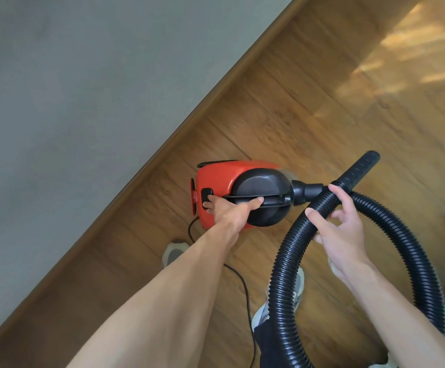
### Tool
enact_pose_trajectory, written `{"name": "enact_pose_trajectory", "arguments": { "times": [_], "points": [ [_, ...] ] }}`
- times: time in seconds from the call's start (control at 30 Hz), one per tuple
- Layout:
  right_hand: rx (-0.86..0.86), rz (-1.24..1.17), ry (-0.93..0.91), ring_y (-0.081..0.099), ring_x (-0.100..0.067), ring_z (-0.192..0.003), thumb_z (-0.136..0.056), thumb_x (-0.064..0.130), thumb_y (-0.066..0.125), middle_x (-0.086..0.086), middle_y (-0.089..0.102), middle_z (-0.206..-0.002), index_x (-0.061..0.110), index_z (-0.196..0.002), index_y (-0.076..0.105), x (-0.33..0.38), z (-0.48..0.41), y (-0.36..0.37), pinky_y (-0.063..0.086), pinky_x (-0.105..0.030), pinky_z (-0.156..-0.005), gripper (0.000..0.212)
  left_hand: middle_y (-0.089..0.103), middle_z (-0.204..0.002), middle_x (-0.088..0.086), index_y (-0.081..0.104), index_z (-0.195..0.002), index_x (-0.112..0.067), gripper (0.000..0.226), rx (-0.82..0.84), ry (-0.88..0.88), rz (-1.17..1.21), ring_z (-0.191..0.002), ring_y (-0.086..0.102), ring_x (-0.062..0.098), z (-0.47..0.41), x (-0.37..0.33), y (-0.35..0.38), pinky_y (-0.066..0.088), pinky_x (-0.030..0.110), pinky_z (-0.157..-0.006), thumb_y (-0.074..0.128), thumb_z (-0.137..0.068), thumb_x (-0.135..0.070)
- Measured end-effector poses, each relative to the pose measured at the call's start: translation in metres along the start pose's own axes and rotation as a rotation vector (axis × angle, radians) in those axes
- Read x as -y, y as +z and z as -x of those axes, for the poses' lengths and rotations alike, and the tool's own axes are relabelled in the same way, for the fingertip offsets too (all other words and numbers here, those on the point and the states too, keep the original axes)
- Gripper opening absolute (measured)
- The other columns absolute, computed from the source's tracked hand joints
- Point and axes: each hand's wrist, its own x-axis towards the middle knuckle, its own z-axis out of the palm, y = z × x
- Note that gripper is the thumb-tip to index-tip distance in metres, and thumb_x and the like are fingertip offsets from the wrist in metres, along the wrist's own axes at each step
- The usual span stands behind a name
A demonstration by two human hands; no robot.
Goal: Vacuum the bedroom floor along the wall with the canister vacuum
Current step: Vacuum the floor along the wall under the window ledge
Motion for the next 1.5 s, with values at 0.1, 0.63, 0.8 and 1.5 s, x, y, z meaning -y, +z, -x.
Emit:
{"name": "enact_pose_trajectory", "arguments": {
  "times": [0.1,0.63,0.8,1.5],
  "points": [
    [0.000,-0.007,0.008,0.068,-0.007,-0.067,-0.091,0.005,0.070,-0.005,0.050,-0.096,0.038,-0.137,0.050,-0.004,-0.001,-0.001,0.062,-0.034,-0.067,0.060,-0.012,-0.164,0.014,-0.012,-0.155,-0.009,0.141,-0.009,0.006,-0.032,-0.152,0.008,0.032,-0.001,0.000,0.001,0.023,0.046,-0.120,0.090,-0.063,-0.044],
    [0.073,-0.086,-0.026,0.069,-0.018,-0.079,-0.089,0.000,0.070,-0.001,0.057,-0.091,0.039,-0.133,0.053,-0.015,-0.003,-0.001,0.061,-0.041,-0.082,0.061,0.028,-0.158,0.014,0.017,-0.155,-0.009,0.150,-0.034,0.101,-0.119,-0.145,0.031,0.030,0.005,0.004,-0.008,0.032,0.046,-0.117,0.077,-0.033,-0.073],
    [0.057,-0.130,-0.035,0.066,-0.018,-0.082,-0.089,0.000,0.070,0.007,0.057,-0.083,0.042,-0.128,0.054,0.001,0.002,-0.009,0.059,-0.046,-0.088,0.060,0.033,-0.155,0.011,0.023,-0.153,-0.010,0.135,-0.052,0.243,-0.201,-0.142,0.036,0.028,0.045,-0.002,-0.010,0.033,0.044,-0.117,0.073,-0.044,-0.072],
    [-0.005,-0.106,-0.115,0.061,-0.014,-0.092,-0.088,0.010,0.069,0.002,0.057,-0.097,0.046,-0.126,0.044,0.039,0.009,-0.070,0.053,-0.031,-0.085,0.058,0.061,-0.114,-0.004,0.030,-0.142,-0.044,0.087,0.535,0.778,-0.548,-0.086,0.057,0.007,0.172,-0.014,0.030,0.052,0.018,-0.082,0.073,-0.076,-0.008]
  ]
}}
